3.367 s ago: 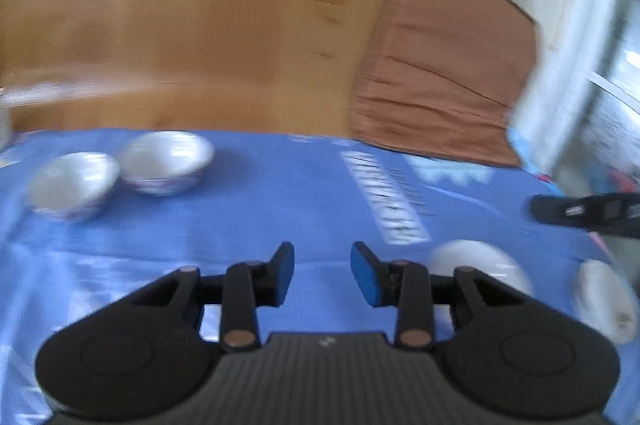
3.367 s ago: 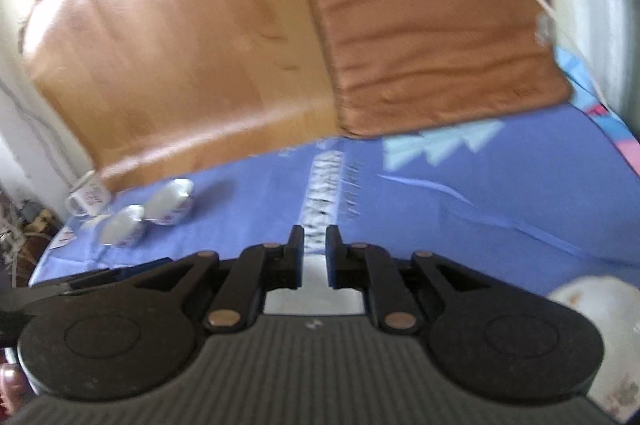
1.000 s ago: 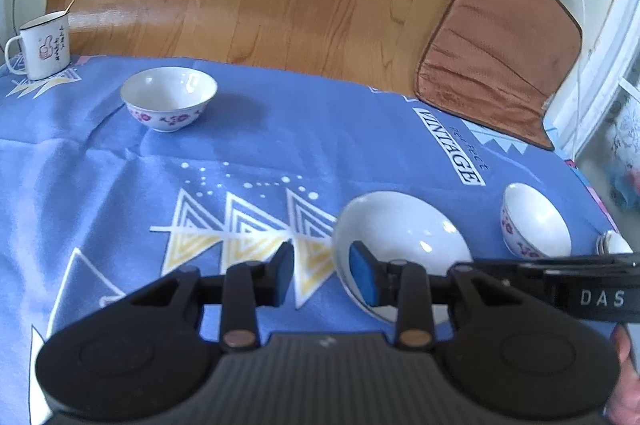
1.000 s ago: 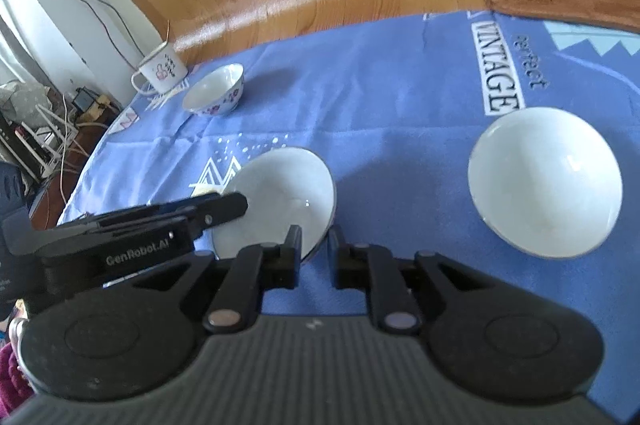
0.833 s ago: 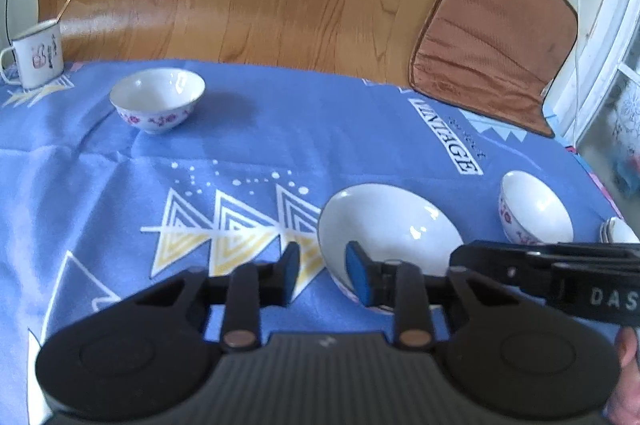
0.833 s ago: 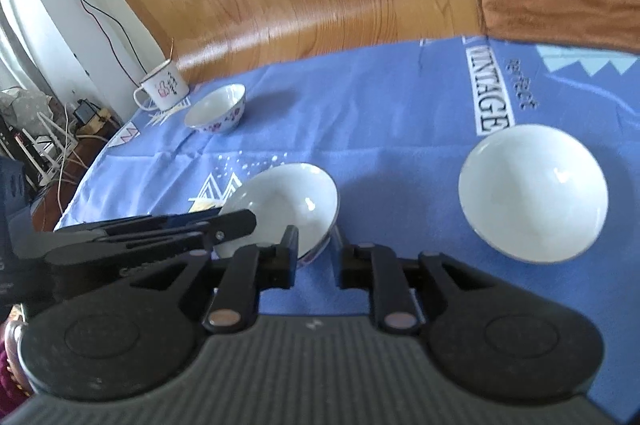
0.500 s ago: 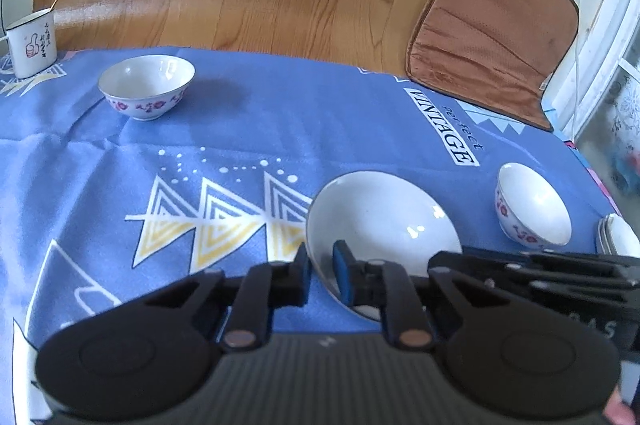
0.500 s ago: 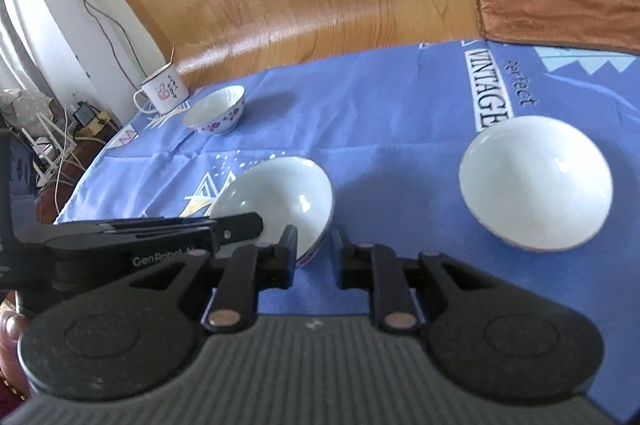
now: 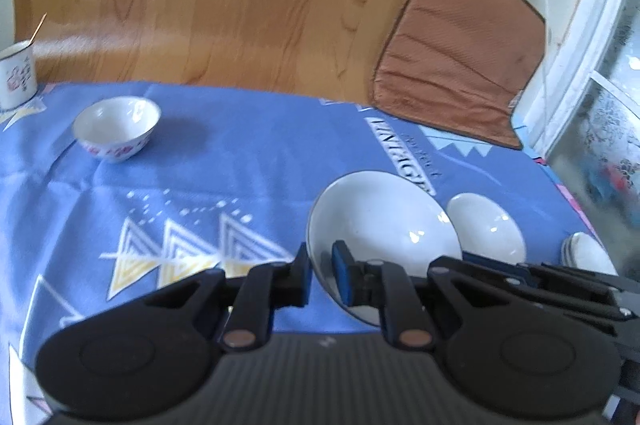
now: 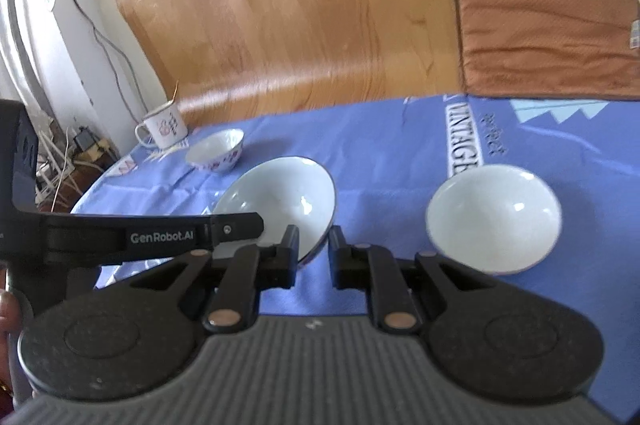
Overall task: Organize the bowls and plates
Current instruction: 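Lower the held bowl into the other white bowl and open the right gripper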
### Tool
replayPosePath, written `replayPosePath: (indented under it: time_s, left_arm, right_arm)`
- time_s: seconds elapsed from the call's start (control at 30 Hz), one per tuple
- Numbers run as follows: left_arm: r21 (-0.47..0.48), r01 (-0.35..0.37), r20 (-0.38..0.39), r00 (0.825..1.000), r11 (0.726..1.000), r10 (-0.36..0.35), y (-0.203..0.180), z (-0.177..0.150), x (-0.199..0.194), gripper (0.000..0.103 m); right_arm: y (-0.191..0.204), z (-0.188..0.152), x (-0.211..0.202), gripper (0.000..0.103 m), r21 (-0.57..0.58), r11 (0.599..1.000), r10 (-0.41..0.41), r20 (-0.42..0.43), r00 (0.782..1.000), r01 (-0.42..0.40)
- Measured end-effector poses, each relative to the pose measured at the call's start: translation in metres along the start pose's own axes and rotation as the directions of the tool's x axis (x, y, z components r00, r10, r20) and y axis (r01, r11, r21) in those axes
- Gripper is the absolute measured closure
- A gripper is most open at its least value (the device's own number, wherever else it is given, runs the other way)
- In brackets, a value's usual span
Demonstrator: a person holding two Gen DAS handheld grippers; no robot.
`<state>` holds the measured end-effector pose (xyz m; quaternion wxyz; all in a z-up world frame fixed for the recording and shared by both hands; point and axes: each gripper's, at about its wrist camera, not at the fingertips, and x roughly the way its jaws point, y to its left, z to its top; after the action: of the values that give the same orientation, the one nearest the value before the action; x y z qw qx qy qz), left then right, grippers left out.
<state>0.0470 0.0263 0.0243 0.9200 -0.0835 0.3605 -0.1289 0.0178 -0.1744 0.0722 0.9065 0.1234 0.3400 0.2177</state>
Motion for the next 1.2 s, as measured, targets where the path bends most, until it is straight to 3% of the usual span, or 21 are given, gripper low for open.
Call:
replayPosePath:
  time_s: [0.4, 0.63, 1.07, 1.2]
  left_arm:
    - [0.107, 0.105, 0.002, 0.994, 0.989, -0.106, -0.064, 0.026, 0.021, 0.09]
    - [0.139, 0.145, -0.041, 0.989, 0.98, -0.14, -0.094, 0.034, 0.045, 0.09]
    - [0.136, 0.131, -0.12, 0.986, 0.982, -0.115, -0.103, 0.026, 0.083, 0.089]
    - [0.142, 0.124, -0.121, 0.987, 0.982, -0.107, -0.102, 0.025, 0.087, 0.089]
  right_arm:
    - [-0.039, 0.007, -0.037, 0.085, 0.069, 0.992, -0.111, 0.121, 0.986, 0.103]
    - [-0.064, 0.005, -0.047, 0.085, 0.12, 0.98, -0.172, 0.137, 0.975, 0.156]
    - [-0.094, -0.007, -0.035, 0.085, 0.19, 0.965, -0.2, 0.088, 0.976, 0.181]
    - [-0.092, -0.008, -0.031, 0.079, 0.182, 0.965, -0.209, 0.09, 0.974, 0.19]
